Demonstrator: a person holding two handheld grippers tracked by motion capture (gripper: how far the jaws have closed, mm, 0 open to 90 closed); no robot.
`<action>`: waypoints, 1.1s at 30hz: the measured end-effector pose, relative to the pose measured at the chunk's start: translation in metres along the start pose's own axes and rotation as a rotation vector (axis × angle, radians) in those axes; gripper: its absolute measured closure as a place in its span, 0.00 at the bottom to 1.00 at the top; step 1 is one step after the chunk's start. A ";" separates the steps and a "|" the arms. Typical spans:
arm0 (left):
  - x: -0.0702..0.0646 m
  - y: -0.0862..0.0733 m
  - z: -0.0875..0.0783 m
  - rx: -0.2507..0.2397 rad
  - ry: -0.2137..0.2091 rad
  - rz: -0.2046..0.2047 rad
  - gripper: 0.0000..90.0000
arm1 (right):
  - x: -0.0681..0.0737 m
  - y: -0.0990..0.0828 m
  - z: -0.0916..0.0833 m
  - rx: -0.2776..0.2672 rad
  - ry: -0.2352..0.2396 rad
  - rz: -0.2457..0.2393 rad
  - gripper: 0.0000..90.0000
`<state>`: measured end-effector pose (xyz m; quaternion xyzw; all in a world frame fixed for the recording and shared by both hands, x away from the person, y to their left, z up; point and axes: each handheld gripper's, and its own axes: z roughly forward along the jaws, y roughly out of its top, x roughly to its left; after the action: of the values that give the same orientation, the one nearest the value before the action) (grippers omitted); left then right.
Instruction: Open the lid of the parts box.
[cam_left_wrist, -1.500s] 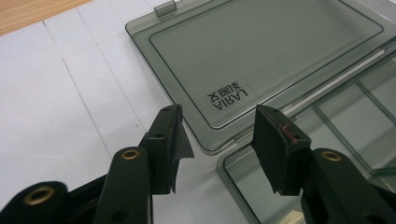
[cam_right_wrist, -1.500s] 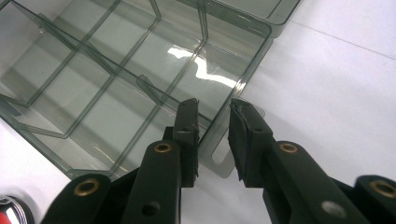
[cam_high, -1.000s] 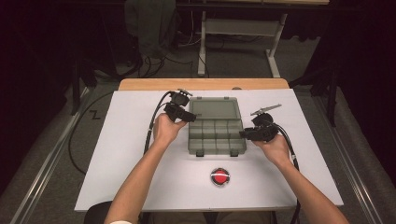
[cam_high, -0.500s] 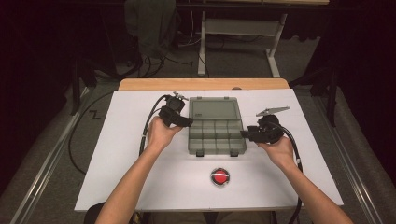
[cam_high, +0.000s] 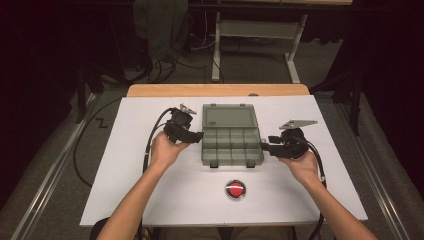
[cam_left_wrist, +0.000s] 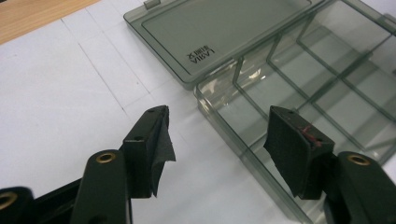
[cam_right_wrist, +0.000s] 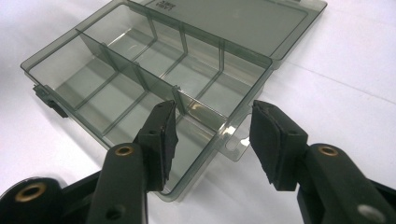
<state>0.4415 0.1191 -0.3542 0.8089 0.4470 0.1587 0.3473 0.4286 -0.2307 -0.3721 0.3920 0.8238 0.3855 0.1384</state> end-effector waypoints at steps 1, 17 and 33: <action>-0.002 -0.002 -0.001 -0.020 -0.008 -0.023 0.44 | 0.001 -0.001 -0.001 -0.004 -0.001 -0.002 0.58; 0.002 -0.034 -0.028 -0.071 -0.002 0.017 0.40 | 0.010 -0.019 -0.020 -0.095 0.013 -0.037 0.55; 0.002 -0.072 -0.042 -0.161 0.001 -0.025 0.37 | 0.010 -0.051 -0.037 -0.177 0.024 -0.046 0.51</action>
<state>0.3746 0.1647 -0.3749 0.7728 0.4429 0.1903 0.4128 0.3751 -0.2625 -0.3845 0.3548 0.7967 0.4582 0.1715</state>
